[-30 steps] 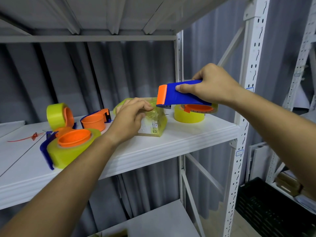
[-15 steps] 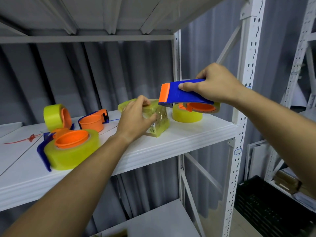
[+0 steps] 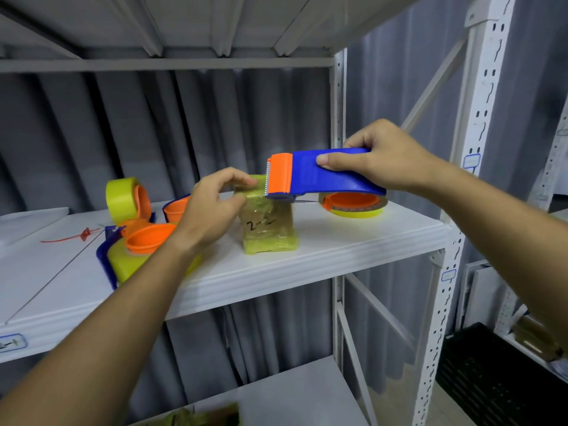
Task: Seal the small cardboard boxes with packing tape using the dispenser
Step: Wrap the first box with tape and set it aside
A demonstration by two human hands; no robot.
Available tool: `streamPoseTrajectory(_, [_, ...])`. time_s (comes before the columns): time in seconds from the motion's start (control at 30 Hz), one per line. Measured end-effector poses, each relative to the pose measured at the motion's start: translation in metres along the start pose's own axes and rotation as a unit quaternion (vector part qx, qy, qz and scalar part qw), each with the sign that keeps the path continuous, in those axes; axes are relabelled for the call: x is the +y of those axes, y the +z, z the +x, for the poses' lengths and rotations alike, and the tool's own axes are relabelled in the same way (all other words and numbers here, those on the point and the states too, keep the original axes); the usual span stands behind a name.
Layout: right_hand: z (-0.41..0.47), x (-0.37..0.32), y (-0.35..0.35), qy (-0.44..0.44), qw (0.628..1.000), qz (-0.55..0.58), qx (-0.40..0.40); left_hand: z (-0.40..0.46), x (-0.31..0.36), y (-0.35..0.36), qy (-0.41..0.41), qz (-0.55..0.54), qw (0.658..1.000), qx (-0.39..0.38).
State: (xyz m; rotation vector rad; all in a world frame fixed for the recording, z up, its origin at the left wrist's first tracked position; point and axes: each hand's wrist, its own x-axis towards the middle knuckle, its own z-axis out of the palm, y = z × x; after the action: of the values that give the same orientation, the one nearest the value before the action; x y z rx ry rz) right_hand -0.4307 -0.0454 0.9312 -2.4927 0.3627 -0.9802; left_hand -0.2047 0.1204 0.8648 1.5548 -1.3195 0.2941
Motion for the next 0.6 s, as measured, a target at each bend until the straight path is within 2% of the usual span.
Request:
streamPoseTrajectory(0.1, [0.008, -0.005, 0.008, -0.025, 1.0, 0.012, 0.0, 0.004, 0.011, -0.006, -0.061, -0.079, 0.994, 0.034])
streamPoseTrajectory(0.2, [0.014, -0.007, 0.015, -0.047, 0.999, 0.028, 0.003, 0.007, 0.017, -0.013, -0.111, -0.097, 0.989, -0.005])
streamPoseTrajectory(0.3, [0.016, -0.007, 0.02, -0.057, 0.997, 0.041, 0.01, 0.003, 0.021, -0.018, -0.109, -0.112, 0.986, -0.054])
streamPoseTrajectory(0.6, [0.018, -0.014, 0.027, -0.064, 0.997, 0.053, 0.002, 0.005, 0.016, -0.021, -0.167, -0.116, 0.979, -0.021])
